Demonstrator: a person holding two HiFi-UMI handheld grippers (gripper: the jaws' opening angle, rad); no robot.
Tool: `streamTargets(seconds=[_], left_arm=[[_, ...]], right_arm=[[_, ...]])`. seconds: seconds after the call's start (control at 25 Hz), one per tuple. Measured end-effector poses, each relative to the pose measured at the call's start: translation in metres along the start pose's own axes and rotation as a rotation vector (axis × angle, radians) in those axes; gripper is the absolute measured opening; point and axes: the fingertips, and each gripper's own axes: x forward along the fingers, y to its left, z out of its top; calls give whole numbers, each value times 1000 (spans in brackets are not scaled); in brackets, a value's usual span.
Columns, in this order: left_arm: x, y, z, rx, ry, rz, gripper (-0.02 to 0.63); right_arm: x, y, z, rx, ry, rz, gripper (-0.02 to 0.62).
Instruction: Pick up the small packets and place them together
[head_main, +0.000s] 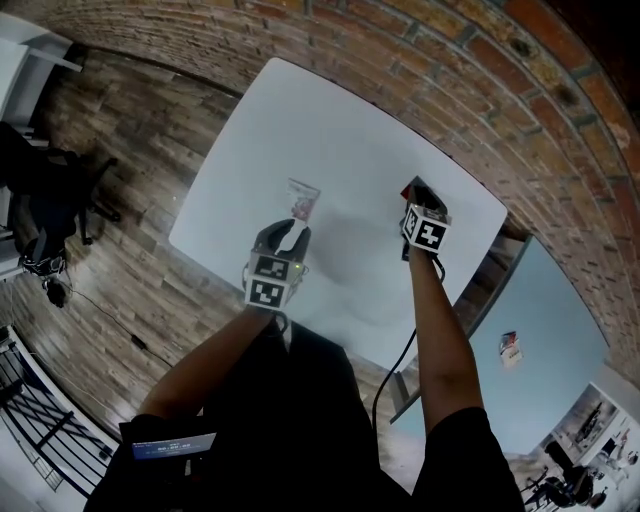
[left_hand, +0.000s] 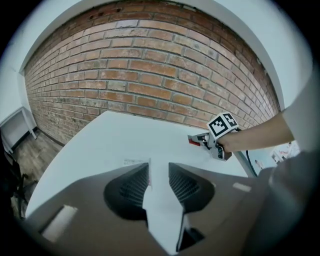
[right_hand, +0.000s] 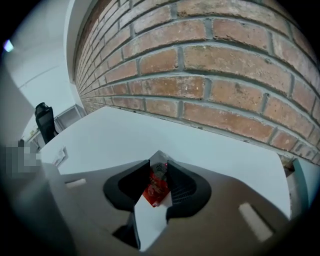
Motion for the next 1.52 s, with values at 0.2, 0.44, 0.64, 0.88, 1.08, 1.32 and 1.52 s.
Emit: streamTargets(seconds=[0.2, 0.44, 0.64, 0.88, 1.08, 1.32, 1.52], left_arm=[[0, -2, -1, 3, -3, -12, 124], [-9, 1, -2, 7, -20, -28, 124], [-19, 10, -7, 1, -22, -21, 124], [-30, 20, -16, -12, -17, -17, 124], [-37, 26, -23, -9, -15, -21, 124], [-43, 27, -24, -12, -26, -15, 121], [-51, 32, -28, -16, -32, -10, 94]], right_arm=[[-7, 35, -14, -77, -13, 62, 110], [-15, 83, -30, -115, -11, 129, 110], [-21, 118, -43, -151, -5, 170, 110], [-27, 141, -53, -169, 12, 189, 110], [-32, 155, -60, -174, 7, 193, 110], [-32, 159, -63, -214, 2, 200, 110], [-37, 172, -66, -263, 15, 215, 99]])
